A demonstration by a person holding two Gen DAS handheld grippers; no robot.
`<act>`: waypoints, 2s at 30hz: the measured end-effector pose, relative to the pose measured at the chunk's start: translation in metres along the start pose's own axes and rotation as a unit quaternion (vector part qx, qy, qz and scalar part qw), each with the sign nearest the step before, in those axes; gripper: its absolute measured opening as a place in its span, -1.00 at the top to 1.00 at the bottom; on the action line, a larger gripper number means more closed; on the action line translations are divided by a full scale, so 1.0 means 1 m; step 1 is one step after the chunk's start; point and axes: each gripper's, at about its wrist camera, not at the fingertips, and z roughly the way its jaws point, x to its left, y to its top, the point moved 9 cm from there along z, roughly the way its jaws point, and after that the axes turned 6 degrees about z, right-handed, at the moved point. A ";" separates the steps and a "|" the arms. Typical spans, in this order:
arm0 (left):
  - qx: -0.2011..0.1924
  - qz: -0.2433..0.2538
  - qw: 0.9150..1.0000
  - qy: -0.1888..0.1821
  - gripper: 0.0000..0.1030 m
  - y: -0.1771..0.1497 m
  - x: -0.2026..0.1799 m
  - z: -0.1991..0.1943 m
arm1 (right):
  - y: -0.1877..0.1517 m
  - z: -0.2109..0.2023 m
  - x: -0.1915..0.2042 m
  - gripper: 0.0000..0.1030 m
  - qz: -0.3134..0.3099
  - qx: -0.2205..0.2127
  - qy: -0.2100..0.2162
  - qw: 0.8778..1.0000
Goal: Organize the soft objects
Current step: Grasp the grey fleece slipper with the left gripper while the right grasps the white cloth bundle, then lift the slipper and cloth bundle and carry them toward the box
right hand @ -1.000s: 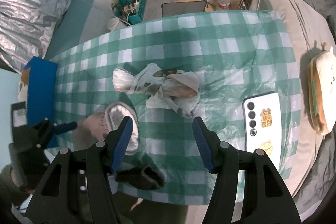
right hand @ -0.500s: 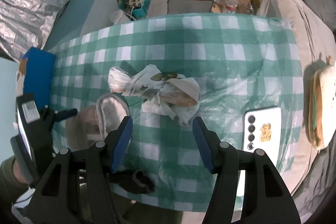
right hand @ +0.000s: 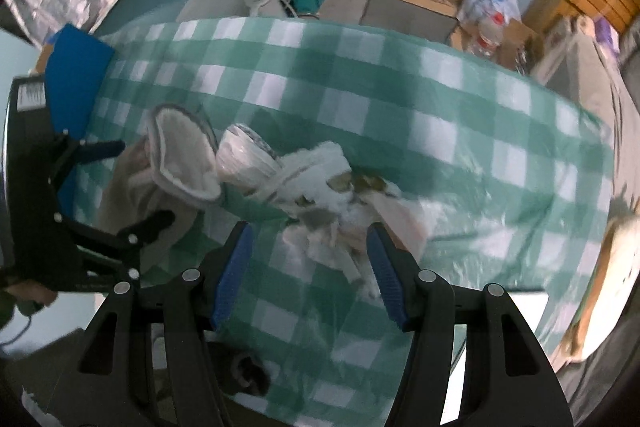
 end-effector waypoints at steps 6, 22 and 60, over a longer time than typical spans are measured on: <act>0.007 -0.030 0.999 -0.033 -0.68 -0.002 0.013 0.009 | 0.010 0.016 0.009 -0.14 -0.059 0.005 -0.028 0.998; -0.011 -0.034 0.997 -0.066 0.19 -0.010 0.004 -0.013 | 0.012 0.044 0.002 -0.14 -0.086 0.020 -0.075 0.993; -0.127 -0.070 0.988 -0.056 0.47 -0.020 0.035 -0.108 | -0.005 -0.064 0.037 0.37 0.044 -0.093 0.043 0.994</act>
